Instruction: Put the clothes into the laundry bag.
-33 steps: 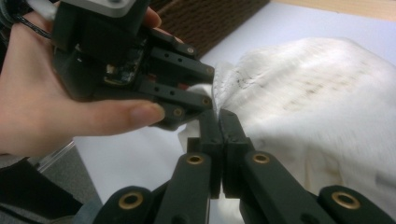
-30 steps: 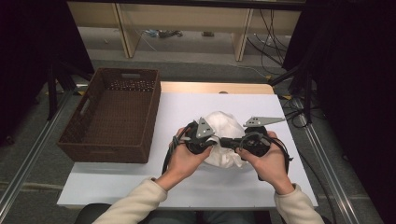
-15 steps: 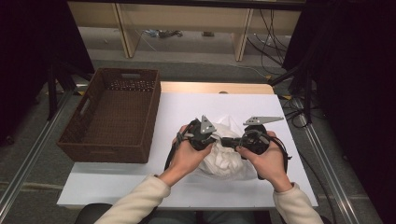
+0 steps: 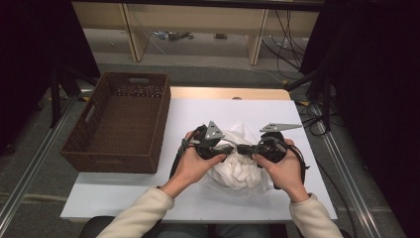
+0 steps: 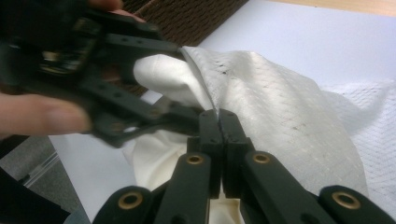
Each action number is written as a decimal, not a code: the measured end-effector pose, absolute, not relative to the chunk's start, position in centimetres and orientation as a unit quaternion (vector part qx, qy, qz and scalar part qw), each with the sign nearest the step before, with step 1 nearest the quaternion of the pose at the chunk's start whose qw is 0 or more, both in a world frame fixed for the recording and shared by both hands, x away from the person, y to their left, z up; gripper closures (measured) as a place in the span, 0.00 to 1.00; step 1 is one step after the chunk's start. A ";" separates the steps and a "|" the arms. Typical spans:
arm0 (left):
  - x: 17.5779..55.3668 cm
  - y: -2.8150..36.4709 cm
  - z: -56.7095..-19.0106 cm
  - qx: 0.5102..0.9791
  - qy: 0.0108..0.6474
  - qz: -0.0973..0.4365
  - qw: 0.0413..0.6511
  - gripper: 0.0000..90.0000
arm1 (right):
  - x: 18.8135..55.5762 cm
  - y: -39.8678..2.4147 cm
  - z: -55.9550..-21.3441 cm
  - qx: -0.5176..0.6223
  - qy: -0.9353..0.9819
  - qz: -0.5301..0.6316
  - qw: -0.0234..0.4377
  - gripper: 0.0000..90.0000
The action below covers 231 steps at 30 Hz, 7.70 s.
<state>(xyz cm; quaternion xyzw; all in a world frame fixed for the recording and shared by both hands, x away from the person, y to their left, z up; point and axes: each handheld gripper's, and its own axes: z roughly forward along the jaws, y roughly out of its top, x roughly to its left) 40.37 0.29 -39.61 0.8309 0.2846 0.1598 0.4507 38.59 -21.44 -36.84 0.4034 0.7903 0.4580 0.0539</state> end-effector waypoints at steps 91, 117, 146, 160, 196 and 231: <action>39.5 -4.1 -42.3 0.858 0.208 0.236 0.407 0.94 | 38.4 -22.7 -35.6 0.413 0.775 0.475 0.054 1.00; 34.9 -0.5 -40.8 0.852 0.172 0.233 0.436 0.68 | 38.4 -22.7 -35.8 0.429 0.772 0.466 0.051 1.00; 39.0 -4.7 -44.2 0.860 0.152 0.215 0.438 0.75 | 38.4 -23.1 -35.7 0.437 0.773 0.458 0.042 1.00; 35.3 -0.9 -43.3 0.874 0.136 0.205 0.420 0.71 | 38.4 -22.8 -35.7 0.430 0.777 0.458 0.045 1.00; 32.5 -5.8 -44.0 0.905 0.085 0.112 0.401 0.99 | 38.1 -21.8 -38.8 0.418 0.838 0.350 0.010 1.00; 39.2 5.0 -45.3 0.851 0.320 0.118 0.399 0.55 | 38.7 -24.1 -40.1 0.439 0.838 0.324 0.011 1.00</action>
